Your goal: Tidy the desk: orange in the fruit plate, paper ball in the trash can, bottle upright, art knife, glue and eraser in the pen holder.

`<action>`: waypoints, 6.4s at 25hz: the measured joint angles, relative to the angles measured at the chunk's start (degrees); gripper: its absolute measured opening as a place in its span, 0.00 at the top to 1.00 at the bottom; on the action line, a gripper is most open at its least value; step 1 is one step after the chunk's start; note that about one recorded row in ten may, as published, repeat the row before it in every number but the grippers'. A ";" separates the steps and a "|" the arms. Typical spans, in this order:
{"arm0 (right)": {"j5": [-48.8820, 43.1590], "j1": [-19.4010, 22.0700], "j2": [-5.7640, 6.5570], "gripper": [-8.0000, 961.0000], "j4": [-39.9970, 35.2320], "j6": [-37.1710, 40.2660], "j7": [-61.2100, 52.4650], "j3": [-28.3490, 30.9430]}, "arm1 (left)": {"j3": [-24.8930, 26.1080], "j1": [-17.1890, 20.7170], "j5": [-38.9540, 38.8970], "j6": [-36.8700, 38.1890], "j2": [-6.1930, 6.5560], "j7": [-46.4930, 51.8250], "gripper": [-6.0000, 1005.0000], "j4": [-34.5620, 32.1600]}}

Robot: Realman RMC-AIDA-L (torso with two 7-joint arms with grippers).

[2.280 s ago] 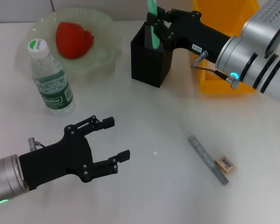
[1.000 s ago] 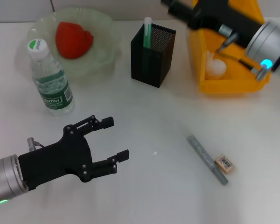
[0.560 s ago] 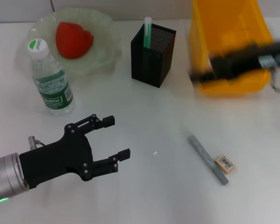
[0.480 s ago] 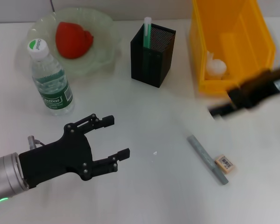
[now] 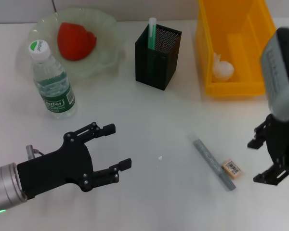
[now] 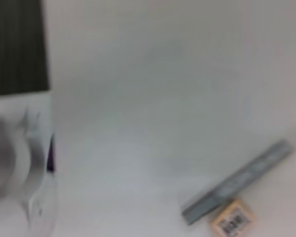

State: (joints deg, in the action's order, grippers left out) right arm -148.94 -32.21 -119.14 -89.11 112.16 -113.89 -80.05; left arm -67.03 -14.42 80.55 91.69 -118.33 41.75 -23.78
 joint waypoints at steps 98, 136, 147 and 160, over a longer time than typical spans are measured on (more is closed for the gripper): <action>7.36 -14.15 -0.45 0.56 24.89 -54.63 -21.76 -1.16 | 0.12 1.32 0.40 -0.90 0.01 -0.21 0.19 -0.25; -5.89 -6.27 -0.56 0.19 -5.44 -13.04 -54.94 -10.63 | 0.31 1.45 0.40 -0.88 0.15 -0.34 0.19 -0.17; -0.25 -7.14 -0.74 0.19 9.62 -19.08 -55.40 -16.24 | 0.36 1.57 0.40 -0.93 0.11 -0.36 0.19 -0.04; -0.43 -8.90 -0.70 0.20 18.02 -23.58 -55.30 -18.82 | 0.50 1.44 0.40 -1.00 0.19 -0.36 0.19 -0.04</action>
State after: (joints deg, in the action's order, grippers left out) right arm -149.38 -41.11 -119.84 -71.09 88.58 -169.19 -98.87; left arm -66.53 -12.98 80.94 90.70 -118.14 41.39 -23.82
